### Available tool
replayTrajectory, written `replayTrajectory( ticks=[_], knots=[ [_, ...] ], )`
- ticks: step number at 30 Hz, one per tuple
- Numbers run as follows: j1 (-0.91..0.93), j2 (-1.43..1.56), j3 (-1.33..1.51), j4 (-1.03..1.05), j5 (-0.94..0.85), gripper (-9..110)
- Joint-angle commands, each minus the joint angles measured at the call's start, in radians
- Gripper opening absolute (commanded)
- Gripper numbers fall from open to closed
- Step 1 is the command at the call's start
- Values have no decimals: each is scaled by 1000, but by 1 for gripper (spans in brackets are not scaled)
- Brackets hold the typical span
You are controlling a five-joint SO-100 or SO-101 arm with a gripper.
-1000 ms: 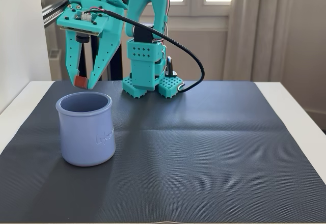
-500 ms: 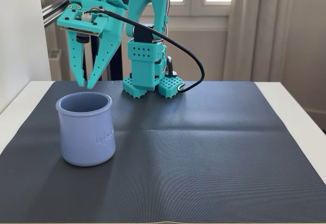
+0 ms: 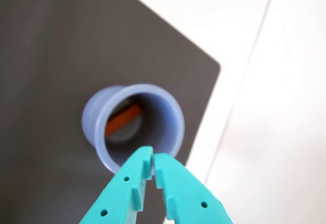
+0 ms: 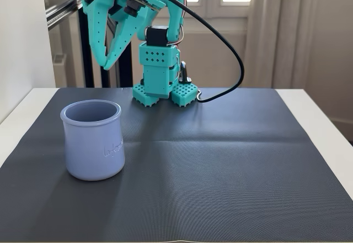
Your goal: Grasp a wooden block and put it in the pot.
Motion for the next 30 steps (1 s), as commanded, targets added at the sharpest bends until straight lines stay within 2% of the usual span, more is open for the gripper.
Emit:
replayTrajectory(
  ticks=[1, 19, 30],
  knots=[
    [-3, 121, 72, 2, -84, 0],
    [-279, 635, 589, -8, -601, 0],
    [-310, 904, 850, -8, -759, 0]
  ],
)
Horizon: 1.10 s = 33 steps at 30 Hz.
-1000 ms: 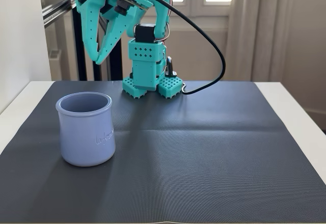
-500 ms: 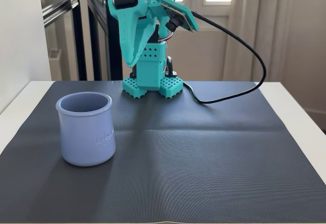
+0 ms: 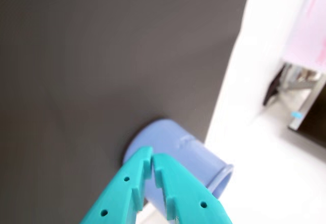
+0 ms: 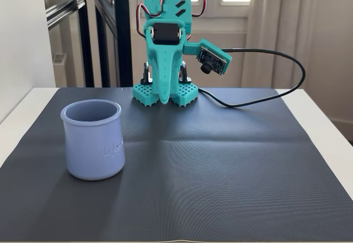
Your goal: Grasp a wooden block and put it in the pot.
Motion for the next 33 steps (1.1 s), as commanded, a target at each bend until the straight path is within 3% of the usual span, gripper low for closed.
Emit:
replayTrajectory(
  ticks=[1, 9, 33],
  knots=[
    [-5, 61, 38, -6, -15, 0],
    [-6, 207, 146, -3, -15, 0],
    [8, 204, 155, 2, 55, 0]
  ],
)
